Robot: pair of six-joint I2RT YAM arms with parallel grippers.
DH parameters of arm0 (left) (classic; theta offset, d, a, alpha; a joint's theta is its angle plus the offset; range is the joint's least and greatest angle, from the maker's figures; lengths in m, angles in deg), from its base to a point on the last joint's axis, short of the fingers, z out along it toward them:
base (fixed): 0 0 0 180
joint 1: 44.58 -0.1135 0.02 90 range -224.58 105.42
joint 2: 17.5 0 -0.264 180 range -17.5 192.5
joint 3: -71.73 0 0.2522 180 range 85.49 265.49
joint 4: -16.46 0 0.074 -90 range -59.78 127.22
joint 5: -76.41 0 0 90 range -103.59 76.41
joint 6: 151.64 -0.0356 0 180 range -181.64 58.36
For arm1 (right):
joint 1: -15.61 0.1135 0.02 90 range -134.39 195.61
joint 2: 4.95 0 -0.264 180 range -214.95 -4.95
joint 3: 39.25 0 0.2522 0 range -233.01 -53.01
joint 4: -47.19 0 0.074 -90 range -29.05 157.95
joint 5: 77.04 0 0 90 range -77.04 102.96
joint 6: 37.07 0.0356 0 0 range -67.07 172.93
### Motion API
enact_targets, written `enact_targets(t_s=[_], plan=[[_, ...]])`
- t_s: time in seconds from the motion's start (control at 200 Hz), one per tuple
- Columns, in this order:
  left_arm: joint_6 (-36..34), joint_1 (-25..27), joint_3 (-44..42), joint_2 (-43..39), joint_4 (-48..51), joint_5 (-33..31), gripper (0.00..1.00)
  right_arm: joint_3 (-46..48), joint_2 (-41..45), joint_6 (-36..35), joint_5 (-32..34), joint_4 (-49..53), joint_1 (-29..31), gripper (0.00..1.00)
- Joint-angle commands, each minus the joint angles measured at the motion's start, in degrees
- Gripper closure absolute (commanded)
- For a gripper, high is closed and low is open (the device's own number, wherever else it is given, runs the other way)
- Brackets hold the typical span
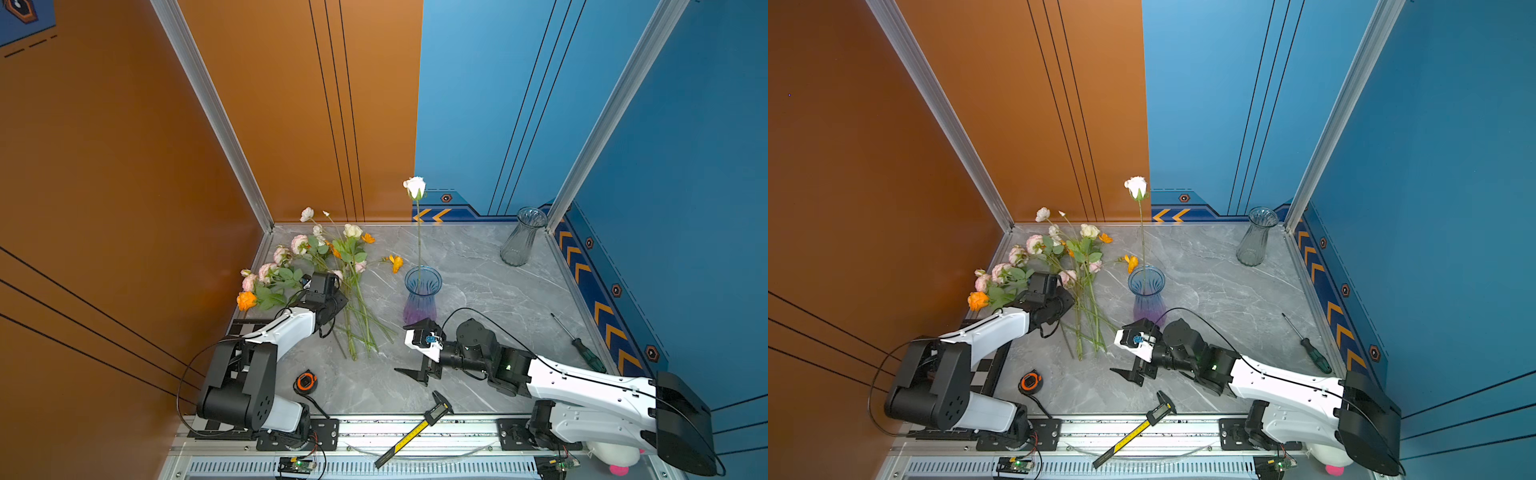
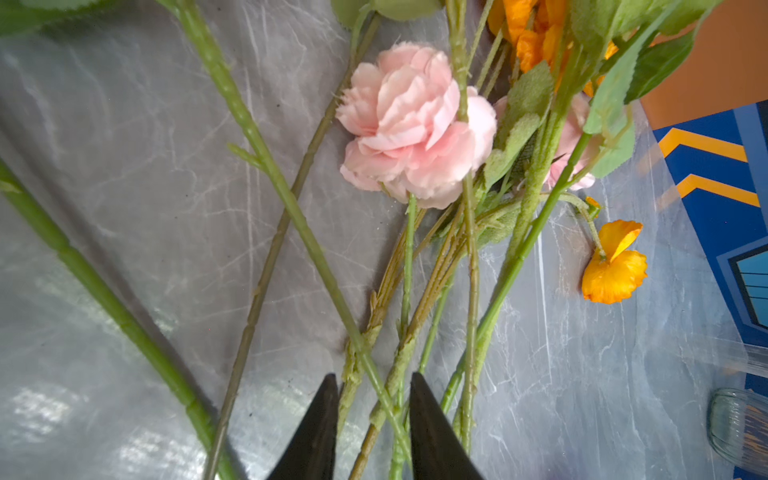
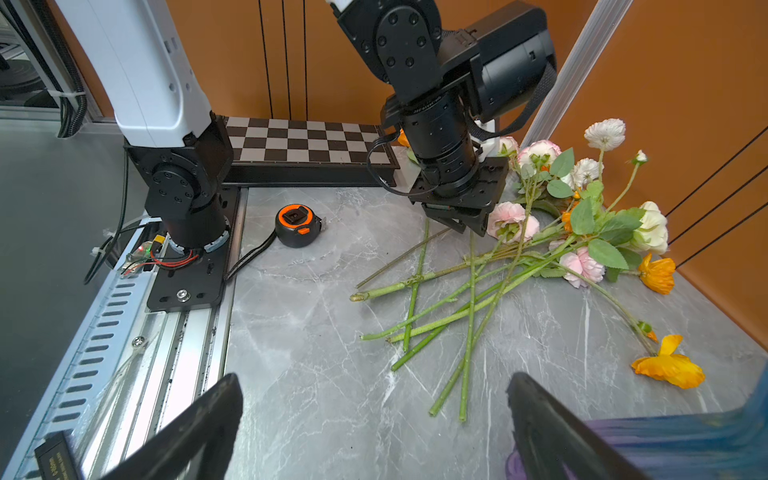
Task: Arrange the flowers into the vase
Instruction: 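Open the left gripper and return it to the flower pile, then grasp a pink rose stem with the left gripper and lift it upright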
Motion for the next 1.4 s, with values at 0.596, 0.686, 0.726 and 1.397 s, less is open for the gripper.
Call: enact_targets(t_s=[0.596, 0.686, 0.726, 1.397], plan=[[1.9, -0.9, 5.1, 8.3, 0.0, -2.6, 0.71, -1.9, -0.1, -1.4, 1.0, 0.1, 0.2, 0.0], [2.0, -0.9, 5.2, 8.7, -0.1, -3.4, 0.72, -1.8, 0.1, -1.4, 1.0, 0.1, 0.2, 0.0], [2.1, -1.0, 5.1, 8.9, 0.0, -3.5, 0.73, -1.8, 0.1, -1.4, 0.9, 0.1, 0.2, 0.0], [5.4, 0.7, -1.0, -3.1, 0.0, -6.3, 0.99, -2.5, -0.2, -2.0, 1.2, 1.6, 0.4, 0.0]])
